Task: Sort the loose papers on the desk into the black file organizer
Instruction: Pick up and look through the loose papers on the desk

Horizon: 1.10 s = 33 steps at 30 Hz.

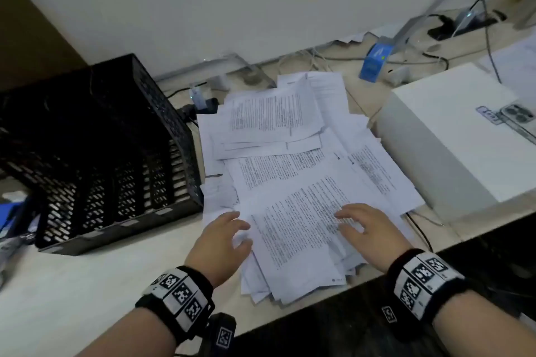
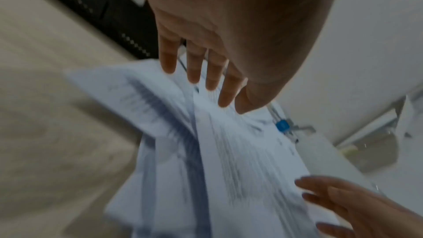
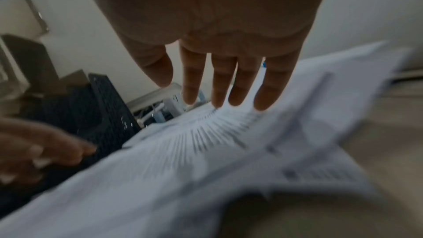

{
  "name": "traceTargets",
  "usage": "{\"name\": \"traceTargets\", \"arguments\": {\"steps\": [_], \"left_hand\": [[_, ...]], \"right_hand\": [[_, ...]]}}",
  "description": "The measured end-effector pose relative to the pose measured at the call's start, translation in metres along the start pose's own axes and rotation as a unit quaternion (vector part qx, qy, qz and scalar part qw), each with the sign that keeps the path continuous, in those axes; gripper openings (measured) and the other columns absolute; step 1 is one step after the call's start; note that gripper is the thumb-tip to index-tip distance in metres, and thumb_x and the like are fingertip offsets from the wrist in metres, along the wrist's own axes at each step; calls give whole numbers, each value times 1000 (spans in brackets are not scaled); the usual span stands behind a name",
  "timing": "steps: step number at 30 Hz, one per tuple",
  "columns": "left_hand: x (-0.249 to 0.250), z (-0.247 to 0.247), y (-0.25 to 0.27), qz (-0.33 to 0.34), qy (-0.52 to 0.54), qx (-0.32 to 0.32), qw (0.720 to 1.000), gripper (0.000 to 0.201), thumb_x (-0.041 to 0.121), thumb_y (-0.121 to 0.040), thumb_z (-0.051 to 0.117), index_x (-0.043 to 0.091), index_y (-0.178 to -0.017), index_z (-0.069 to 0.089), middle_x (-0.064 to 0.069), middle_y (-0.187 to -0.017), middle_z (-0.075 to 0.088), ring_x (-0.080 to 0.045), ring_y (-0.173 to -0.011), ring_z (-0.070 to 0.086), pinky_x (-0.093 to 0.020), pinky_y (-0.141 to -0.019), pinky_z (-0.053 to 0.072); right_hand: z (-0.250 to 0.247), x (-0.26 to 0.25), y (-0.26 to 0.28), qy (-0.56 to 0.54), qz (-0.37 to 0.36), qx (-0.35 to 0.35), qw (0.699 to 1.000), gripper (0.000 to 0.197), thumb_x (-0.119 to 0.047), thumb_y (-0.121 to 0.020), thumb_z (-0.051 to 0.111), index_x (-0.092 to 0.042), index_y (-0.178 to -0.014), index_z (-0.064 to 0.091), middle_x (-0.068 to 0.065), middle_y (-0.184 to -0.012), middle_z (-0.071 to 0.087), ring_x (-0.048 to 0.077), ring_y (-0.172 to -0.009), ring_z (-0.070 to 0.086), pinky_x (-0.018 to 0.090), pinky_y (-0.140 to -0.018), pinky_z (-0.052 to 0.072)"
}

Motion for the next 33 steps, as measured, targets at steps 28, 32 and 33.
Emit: {"name": "traceTargets", "arguments": {"steps": [28, 32, 33], "left_hand": [[34, 23, -78, 0, 8, -59, 998, 16, 26, -89, 69, 36, -95, 58, 15, -92, 66, -3, -81, 60, -23, -69, 45], [41, 5, -75, 22, 52, -37, 998, 23, 22, -89, 71, 40, -99, 61, 18, -93, 65, 0, -85, 59, -24, -78, 47], [40, 1, -75, 22, 63, -28, 997, 22, 24, -88, 73, 39, -99, 62, 18, -94, 65, 1, -86, 59, -24, -80, 48]], "right_hand": [[-48, 42, -10, 43, 56, 172, 983, 83, -50, -78, 72, -36, -150, 34, -3, -149, 48, 22, -135, 46, 51, -111, 39], [-45, 42, -23, -106, 131, 122, 978, 85, -46, -75, 80, -50, -145, 32, -7, -123, 59, 14, -115, 57, 41, -106, 46], [-41, 40, -25, -139, 131, 106, 976, 75, -42, -76, 81, -45, -141, 43, -8, -121, 63, 13, -112, 60, 42, -104, 48]]}}
Point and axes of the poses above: each hand's wrist, its own y-axis away from the middle knuckle, its own z-axis out of the palm, x = y × z, the point moved 8 cm from there along -y, towards the middle knuckle
